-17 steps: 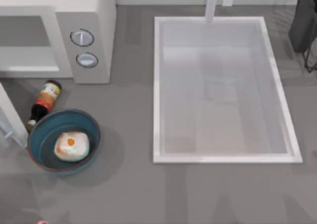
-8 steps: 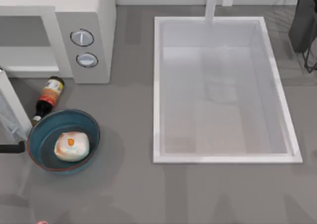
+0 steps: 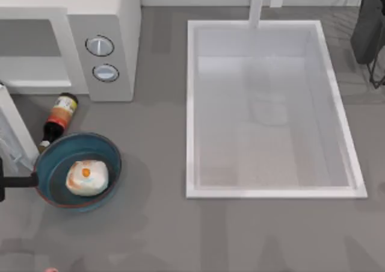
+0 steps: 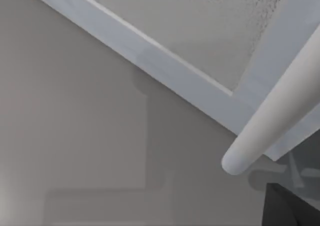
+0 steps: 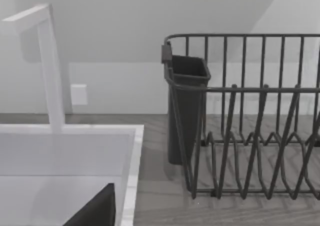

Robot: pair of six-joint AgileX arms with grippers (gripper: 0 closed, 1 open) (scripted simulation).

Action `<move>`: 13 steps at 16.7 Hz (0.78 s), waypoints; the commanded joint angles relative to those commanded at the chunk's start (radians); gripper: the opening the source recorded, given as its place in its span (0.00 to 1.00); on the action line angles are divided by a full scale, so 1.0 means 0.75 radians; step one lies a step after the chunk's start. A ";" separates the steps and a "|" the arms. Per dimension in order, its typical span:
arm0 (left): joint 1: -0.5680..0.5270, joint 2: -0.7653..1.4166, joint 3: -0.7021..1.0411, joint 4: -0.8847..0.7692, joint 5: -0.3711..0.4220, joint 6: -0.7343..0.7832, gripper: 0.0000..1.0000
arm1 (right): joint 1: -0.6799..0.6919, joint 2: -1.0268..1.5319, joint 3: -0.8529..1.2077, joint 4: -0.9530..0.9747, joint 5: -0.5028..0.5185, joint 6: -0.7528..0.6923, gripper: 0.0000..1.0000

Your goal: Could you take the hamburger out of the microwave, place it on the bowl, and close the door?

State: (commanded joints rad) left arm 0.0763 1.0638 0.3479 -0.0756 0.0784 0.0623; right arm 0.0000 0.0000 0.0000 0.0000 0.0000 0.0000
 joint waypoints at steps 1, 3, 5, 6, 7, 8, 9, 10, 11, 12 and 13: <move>-0.002 0.018 0.013 0.009 -0.001 -0.001 0.00 | 0.000 0.000 0.000 0.000 0.000 0.000 1.00; -0.008 0.095 0.065 0.043 -0.004 -0.004 0.00 | 0.000 0.000 0.000 0.000 0.000 0.000 1.00; -0.017 0.229 0.141 0.092 -0.010 -0.009 0.00 | 0.000 0.000 0.000 0.000 0.000 0.000 1.00; -0.022 0.308 0.182 0.120 -0.013 -0.012 0.00 | 0.000 0.000 0.000 0.000 0.000 0.000 1.00; -0.028 0.388 0.224 0.150 -0.016 -0.015 0.00 | 0.000 0.000 0.000 0.000 0.000 0.000 1.00; -0.033 0.464 0.265 0.178 -0.020 -0.018 0.00 | 0.000 0.000 0.000 0.000 0.000 0.000 1.00; -0.039 0.531 0.303 0.206 -0.023 -0.021 0.00 | 0.000 0.000 0.000 0.000 0.000 0.000 1.00; -0.044 0.587 0.337 0.231 -0.026 -0.023 0.00 | 0.000 0.000 0.000 0.000 0.000 0.000 1.00; -0.048 0.629 0.365 0.251 -0.029 -0.026 0.00 | 0.000 0.000 0.000 0.000 0.000 0.000 1.00; -0.051 0.657 0.386 0.266 -0.031 -0.028 0.00 | 0.000 0.000 0.000 0.000 0.000 0.000 1.00; -0.053 0.671 0.397 0.274 -0.032 -0.028 0.00 | 0.000 0.000 0.000 0.000 0.000 0.000 1.00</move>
State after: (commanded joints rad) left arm 0.0368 1.5671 0.6460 0.1300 0.0546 0.0410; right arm 0.0000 0.0000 0.0000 0.0000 0.0000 0.0000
